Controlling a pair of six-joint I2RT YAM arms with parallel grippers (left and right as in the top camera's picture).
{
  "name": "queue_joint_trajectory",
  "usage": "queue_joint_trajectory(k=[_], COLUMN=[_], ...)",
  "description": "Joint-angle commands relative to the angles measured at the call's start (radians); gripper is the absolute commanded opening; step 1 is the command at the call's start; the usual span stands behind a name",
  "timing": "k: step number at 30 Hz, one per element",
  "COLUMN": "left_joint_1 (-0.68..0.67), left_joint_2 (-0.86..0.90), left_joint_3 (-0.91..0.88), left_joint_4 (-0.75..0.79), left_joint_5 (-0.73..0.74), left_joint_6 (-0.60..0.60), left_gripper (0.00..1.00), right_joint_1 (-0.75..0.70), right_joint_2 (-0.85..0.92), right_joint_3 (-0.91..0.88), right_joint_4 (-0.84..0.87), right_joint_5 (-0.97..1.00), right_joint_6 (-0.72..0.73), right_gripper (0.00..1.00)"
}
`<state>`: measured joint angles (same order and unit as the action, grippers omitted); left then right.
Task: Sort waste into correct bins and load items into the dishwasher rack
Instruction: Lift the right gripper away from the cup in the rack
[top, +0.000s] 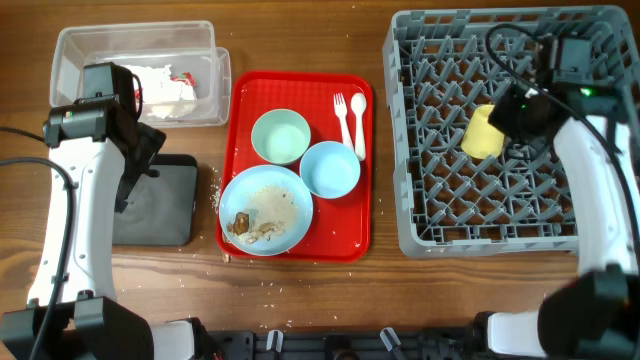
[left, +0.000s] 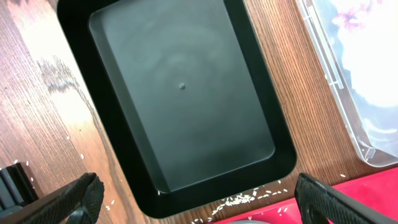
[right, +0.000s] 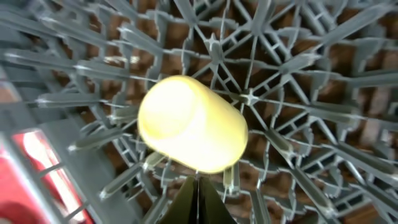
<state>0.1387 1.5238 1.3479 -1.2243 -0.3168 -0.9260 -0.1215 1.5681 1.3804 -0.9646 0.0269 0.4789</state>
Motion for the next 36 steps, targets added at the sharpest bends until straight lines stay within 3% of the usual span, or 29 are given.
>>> queue_joint_trajectory(k=[1,7,12,17,26,36], left_joint_1=[0.005,0.005,0.005,0.005,0.005,0.005], left_joint_2=[-0.017,-0.017,-0.016,-0.017,-0.017,-0.017], left_joint_3=[-0.002,-0.002,-0.002,-0.002,-0.002,-0.002], left_joint_4=[0.001,0.001,0.001,0.001,0.001,0.001], left_joint_5=[-0.009,-0.009,-0.009,-0.009,-0.009,-0.009], left_joint_6=[0.002,0.002,0.002,0.002,0.002,0.002], left_gripper=[1.00,1.00,1.00,1.00,1.00,1.00], right_joint_1=[-0.005,-0.004,-0.004,-0.004,-0.004,0.011], right_joint_2=[-0.111,-0.107,0.039,0.164,0.005,-0.015], right_joint_3=[-0.005,-0.006,-0.008,-0.008,0.072,0.071], right_joint_4=[-0.019,0.112,0.208,0.158,-0.140,-0.093], right_joint_5=[0.022,-0.078,-0.093,-0.095,-0.035,-0.121], right_joint_6=[0.019,-0.053,-0.086,-0.106,-0.053,-0.086], right_gripper=[0.05,0.08,0.07,0.04,0.04,0.09])
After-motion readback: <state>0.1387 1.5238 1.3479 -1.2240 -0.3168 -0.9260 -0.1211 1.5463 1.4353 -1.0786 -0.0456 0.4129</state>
